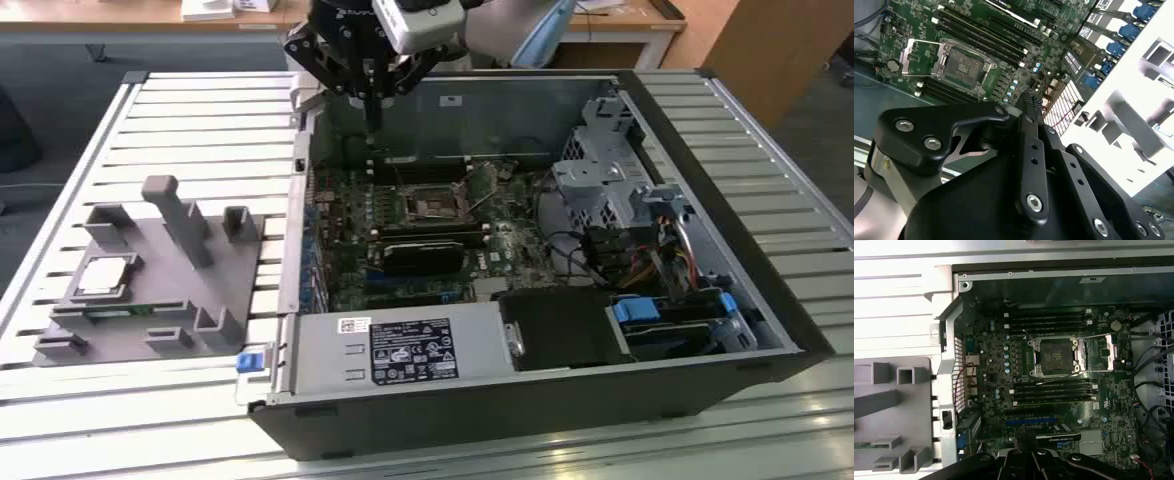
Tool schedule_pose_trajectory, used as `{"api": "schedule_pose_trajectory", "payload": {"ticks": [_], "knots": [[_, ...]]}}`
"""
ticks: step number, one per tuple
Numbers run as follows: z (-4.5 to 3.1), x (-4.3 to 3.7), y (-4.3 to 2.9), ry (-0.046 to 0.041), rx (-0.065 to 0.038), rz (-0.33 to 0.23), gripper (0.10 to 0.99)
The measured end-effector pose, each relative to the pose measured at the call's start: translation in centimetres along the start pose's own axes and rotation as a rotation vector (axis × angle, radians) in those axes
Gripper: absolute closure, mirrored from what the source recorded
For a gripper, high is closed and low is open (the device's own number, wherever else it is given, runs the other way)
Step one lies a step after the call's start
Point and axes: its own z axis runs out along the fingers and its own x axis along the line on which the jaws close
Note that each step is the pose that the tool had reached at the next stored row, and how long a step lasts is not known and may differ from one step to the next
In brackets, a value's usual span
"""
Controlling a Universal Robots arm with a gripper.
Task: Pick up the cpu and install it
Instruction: 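Reach for the cpu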
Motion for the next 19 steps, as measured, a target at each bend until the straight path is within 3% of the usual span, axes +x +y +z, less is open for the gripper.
{"api": "schedule_pose_trajectory", "payload": {"ticks": [19], "knots": [[-0.02, 0.86, -0.06, 0.0000, 0.000, 0.000, 0.980]]}}
